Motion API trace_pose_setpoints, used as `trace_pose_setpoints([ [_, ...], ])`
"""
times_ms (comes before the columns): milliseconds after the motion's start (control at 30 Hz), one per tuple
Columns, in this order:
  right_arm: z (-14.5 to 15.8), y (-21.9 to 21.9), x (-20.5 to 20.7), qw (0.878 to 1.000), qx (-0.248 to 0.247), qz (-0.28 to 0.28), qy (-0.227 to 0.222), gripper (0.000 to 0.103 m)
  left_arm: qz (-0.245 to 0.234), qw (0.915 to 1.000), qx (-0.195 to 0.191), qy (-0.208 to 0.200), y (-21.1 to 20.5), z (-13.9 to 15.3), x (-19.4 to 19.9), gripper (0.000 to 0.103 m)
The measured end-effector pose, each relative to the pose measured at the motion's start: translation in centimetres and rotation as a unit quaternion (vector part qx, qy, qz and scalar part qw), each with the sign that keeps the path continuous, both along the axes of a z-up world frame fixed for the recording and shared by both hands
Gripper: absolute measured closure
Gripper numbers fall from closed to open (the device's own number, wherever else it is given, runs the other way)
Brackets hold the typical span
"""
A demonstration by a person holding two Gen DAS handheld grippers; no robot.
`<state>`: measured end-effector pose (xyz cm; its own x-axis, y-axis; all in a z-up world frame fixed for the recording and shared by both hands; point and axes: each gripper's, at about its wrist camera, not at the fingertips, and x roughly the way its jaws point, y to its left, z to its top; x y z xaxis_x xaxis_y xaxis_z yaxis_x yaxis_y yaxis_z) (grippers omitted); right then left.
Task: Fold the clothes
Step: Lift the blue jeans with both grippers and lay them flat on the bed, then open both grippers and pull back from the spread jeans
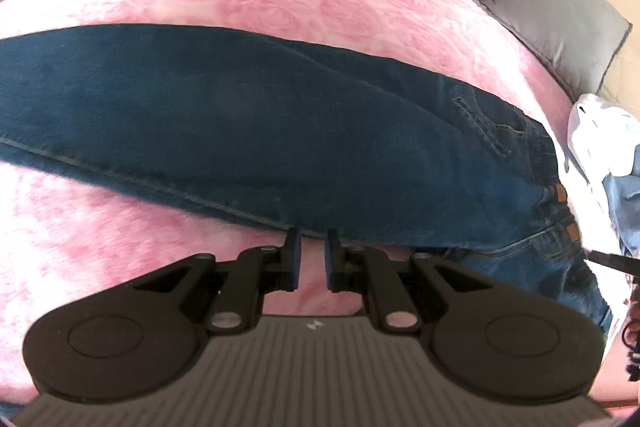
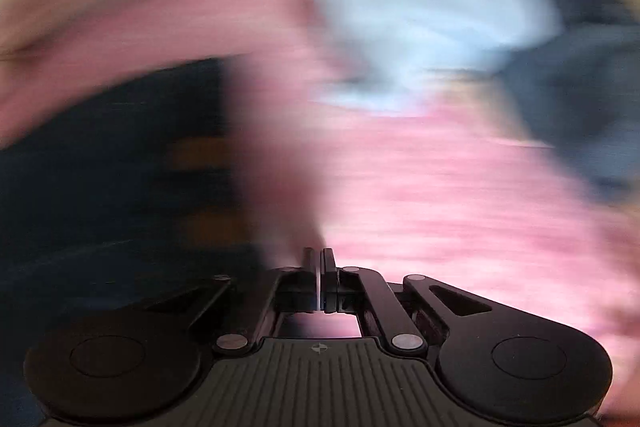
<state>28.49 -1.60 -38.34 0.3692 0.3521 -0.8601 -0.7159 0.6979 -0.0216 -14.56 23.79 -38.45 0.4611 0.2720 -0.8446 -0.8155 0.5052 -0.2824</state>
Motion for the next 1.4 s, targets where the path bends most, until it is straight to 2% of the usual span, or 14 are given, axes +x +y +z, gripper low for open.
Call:
trace_pose_setpoints([
  [67,1.4,-1.9,0.0,1.0,0.019,-0.009,0.019,0.103,0.009,0.9999,-0.004,-0.004,-0.3,0.0,-1.3,0.094],
  [267,3.8,-1.4,-8.3,0.993,0.061,0.087,0.057,0.103,0.022,0.9995,-0.02,-0.004,-3.0,0.8,-5.3,0.094],
  [333,1.8,-0.5,-10.8,0.993,-0.014,0.102,0.062,0.103,0.027,0.9992,-0.028,-0.003,-4.0,1.1,-6.7,0.094],
  [367,0.8,-0.7,-11.0,0.993,-0.062,0.078,0.057,0.103,0.03,0.9991,-0.031,0.003,-4.5,1.3,-7.4,0.094],
  [433,1.4,-1.5,-11.3,0.995,-0.084,0.01,0.054,0.103,0.038,0.9983,-0.042,0.012,-5.5,1.9,-9.2,0.095],
  [533,5.6,-2.3,-13.0,0.997,-0.003,-0.022,0.076,0.103,0.043,0.9977,-0.05,0.015,-6.6,3.5,-11.4,0.095],
  [600,7.6,-1.7,-15.9,0.997,0.033,0.02,0.074,0.103,0.045,0.9975,-0.05,0.019,-7.1,4.9,-12.5,0.095],
  [667,6.7,-0.7,-18.8,0.994,0.029,0.059,0.091,0.101,0.051,0.9972,-0.05,0.02,-7.5,6.4,-13.3,0.094],
  [733,4.4,0.2,-21.3,0.989,0.001,0.086,0.118,0.089,0.059,0.997,-0.047,0.017,-8.0,8.0,-14.1,0.094],
  [767,2.2,0.2,-22.3,0.987,-0.032,0.081,0.137,0.075,0.063,0.9968,-0.046,0.016,-8.2,8.7,-14.5,0.094],
  [833,0.0,-0.4,-23.7,0.986,-0.059,0.068,0.143,0.074,0.07,0.9961,-0.047,0.026,-8.7,10.1,-15.4,0.094],
  [933,1.8,-0.3,-25.1,0.981,-0.094,0.079,0.151,0.074,0.08,0.9945,-0.043,0.053,-9.5,11.9,-16.6,0.094],
  [1133,9.8,-0.9,-26.1,0.979,-0.065,0.121,0.153,0.074,0.106,0.9891,-0.038,0.095,-11.8,15.6,-17.0,0.094],
  [1400,15.6,-4.7,-26.0,0.97,-0.041,0.175,0.161,0.073,0.144,0.9859,0.002,0.086,-17.4,20.7,-13.9,0.088],
])
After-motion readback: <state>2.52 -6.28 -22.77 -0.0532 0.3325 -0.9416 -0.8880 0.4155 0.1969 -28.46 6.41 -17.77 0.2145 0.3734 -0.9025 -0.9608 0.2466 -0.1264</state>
